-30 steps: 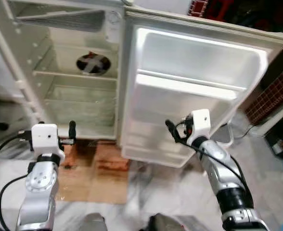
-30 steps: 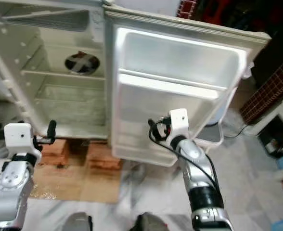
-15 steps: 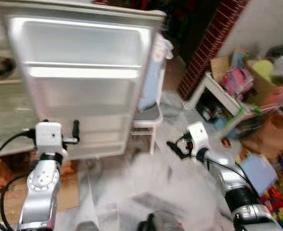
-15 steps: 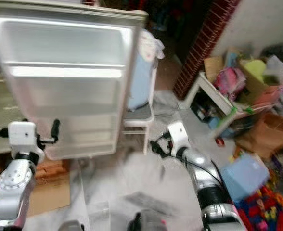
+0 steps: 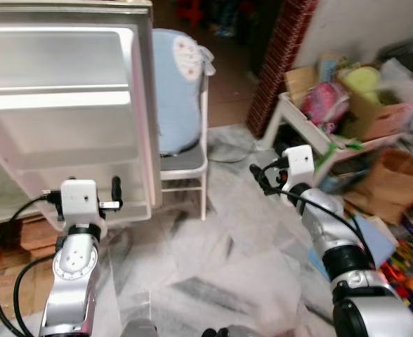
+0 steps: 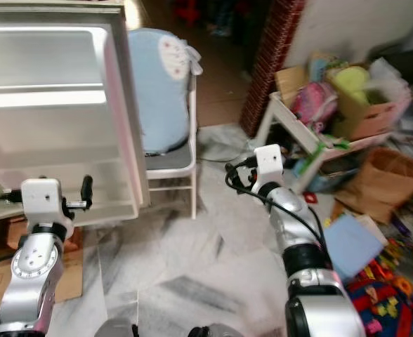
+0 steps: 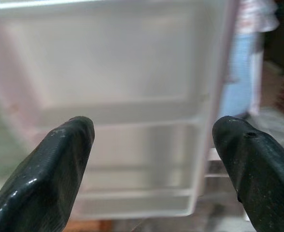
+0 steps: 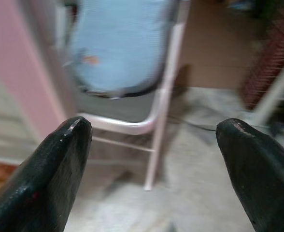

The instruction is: Restocking fridge

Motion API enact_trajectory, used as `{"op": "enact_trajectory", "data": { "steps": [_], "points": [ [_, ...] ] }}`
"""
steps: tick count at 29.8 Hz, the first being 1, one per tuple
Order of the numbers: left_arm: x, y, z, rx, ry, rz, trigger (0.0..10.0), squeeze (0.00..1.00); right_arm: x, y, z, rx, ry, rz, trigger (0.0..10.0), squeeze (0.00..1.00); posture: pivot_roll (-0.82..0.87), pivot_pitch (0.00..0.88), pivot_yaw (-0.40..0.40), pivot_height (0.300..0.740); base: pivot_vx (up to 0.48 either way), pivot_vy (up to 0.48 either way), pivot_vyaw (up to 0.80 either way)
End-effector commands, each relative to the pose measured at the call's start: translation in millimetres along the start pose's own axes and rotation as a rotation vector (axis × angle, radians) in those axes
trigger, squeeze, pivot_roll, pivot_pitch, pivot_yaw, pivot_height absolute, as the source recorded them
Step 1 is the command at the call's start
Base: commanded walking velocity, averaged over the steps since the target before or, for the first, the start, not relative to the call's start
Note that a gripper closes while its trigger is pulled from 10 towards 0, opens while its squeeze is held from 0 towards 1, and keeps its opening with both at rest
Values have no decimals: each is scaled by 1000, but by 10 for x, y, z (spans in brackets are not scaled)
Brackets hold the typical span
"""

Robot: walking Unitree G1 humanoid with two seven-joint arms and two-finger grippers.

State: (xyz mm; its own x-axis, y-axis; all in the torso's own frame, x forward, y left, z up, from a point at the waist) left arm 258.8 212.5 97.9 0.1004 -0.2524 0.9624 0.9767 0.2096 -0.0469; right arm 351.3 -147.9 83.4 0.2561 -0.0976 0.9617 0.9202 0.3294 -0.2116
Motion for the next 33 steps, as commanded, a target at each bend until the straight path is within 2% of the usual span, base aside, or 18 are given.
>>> {"op": "enact_trajectory", "data": {
  "steps": [1, 7, 12, 17, 22, 27, 33],
  "points": [
    [-27, -24, 69, 50, -16, 22, 10000, 0, 54, -12, -2, -6, 4, -41, 10000, 0, 133, 118, -119, 740, 0, 0, 769],
    [-37, -35, 77, 39, -21, -1, 10000, 0, 108, 23, 95, 7, 1, -84, 10000, 0, 122, 121, -128, 740, 0, 0, 751],
    [-53, -41, 38, 33, -34, 3, 10000, 0, 244, 54, 130, 3, -6, -141, 10000, 0, 113, 107, -135, 740, 307, 0, 706],
    [-59, -43, 14, 27, -37, 1, 10000, 0, 280, 55, 137, 0, -13, -158, 10000, 0, 112, 102, -137, 740, 367, 0, 683],
    [-67, -40, -7, 21, -40, 0, 10000, 0, 319, 47, 160, -18, -12, -193, 10000, 0, 112, 97, -139, 740, 380, 0, 0],
    [-76, -38, -19, 17, -40, 6, 10000, 0, 382, 28, 113, -57, -35, -226, 10000, 0, 112, 97, -139, 740, 407, 0, 0],
    [-106, -51, -36, 16, -38, 23, 10000, 0, 297, -17, -71, -118, -54, -176, 10000, 0, 113, 96, -139, 740, 252, 0, 0]
  ]
}}
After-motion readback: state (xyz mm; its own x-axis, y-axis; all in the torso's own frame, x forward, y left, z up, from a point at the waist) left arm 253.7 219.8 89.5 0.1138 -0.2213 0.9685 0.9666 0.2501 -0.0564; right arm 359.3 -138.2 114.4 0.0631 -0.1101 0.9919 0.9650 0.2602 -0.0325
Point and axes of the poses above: a point about 5 cm out from each wrist's last joint towards the gripper, its own y axis pointing out of the wrist towards the gripper, its own x axis along the axis of the wrist's last joint, z = x × y, the point moved 1 cm from there along y, pointing out of the wrist towards the gripper, and after that the axes turned 7 degrees about y, right-handed, at the moved point
